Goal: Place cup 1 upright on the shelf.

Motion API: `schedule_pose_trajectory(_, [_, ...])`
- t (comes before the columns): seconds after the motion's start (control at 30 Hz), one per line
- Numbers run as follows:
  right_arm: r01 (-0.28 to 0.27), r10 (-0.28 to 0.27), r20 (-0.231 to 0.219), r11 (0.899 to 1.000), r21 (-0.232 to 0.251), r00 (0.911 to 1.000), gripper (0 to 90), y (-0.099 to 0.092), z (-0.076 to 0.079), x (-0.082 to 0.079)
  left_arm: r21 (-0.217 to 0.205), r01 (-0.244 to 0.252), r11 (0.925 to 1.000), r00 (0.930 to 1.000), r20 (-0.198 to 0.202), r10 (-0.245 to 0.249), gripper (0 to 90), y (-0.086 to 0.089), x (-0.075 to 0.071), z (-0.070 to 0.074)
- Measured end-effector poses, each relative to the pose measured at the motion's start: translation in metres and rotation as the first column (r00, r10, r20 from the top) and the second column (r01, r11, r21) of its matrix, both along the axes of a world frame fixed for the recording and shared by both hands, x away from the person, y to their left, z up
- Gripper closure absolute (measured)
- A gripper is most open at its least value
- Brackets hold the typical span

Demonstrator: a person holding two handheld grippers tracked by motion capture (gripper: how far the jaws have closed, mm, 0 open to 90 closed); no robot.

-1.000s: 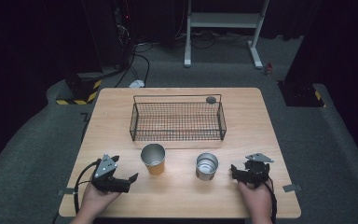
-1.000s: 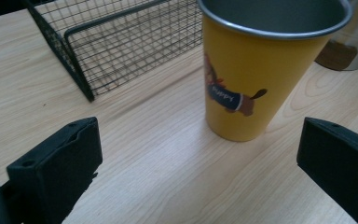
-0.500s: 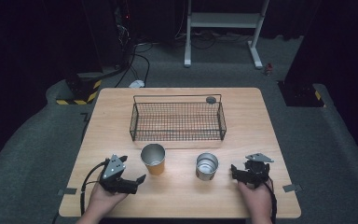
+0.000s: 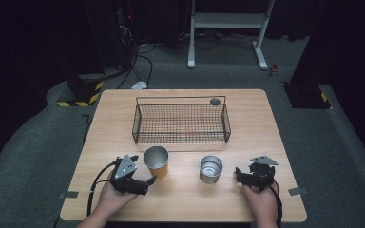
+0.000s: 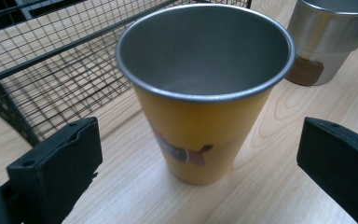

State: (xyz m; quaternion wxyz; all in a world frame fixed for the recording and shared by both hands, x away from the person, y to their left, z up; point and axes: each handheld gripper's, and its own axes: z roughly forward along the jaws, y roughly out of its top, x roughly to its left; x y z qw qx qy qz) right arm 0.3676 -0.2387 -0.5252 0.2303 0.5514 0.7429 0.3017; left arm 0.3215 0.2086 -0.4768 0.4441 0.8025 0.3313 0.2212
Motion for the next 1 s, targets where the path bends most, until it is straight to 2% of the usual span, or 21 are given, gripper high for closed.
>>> schedule_pose_trajectory(0.1, [0.000,0.000,0.000,1.000,0.000,1.0000,9.6,0.000,0.000,0.000,0.000,0.002,1.0000,1.0000,-0.001,-0.002,0.6,-0.004,0.004,-0.002])
schedule_pose_trajectory(0.23, [0.001,-0.001,0.001,1.000,0.000,1.0000,9.6,0.000,0.000,0.000,-0.030,-0.007,0.9995,1.0000,-0.001,0.007,0.6,-0.008,0.010,-0.005])
schedule_pose_trajectory(0.27, [0.000,0.000,0.000,1.000,0.000,1.0000,9.6,0.000,0.000,0.000,-0.048,-0.007,0.9988,1.0000,-0.006,0.007,0.6,-0.009,0.013,-0.007])
schedule_pose_trajectory(0.43, [0.000,0.000,0.001,1.000,0.000,1.0000,9.6,0.000,0.000,0.000,-0.063,-0.001,0.9980,1.0000,-0.008,0.000,0.6,-0.014,0.016,-0.009])
schedule_pose_trajectory(0.5, [0.000,0.000,0.000,1.000,0.000,1.0000,9.6,0.000,0.000,0.000,-0.078,-0.003,0.9970,1.0000,0.001,0.003,0.6,-0.017,0.018,-0.009])
schedule_pose_trajectory(0.67, [0.000,0.000,0.000,1.000,0.000,1.0000,9.6,0.000,0.000,0.000,-0.083,-0.002,0.9965,0.9998,0.018,0.004,0.7,-0.022,0.024,-0.009])
schedule_pose_trajectory(0.8, [0.000,0.000,0.000,1.000,0.000,1.0000,9.6,0.000,0.000,0.000,-0.115,-0.006,0.9934,0.9998,0.018,0.008,0.6,-0.025,0.028,-0.011])
schedule_pose_trajectory(1.0, [0.001,-0.001,0.001,1.000,0.000,1.0000,9.6,0.000,0.000,0.000,-0.117,-0.005,0.9931,0.9997,0.023,0.008,0.7,-0.026,0.030,-0.012])
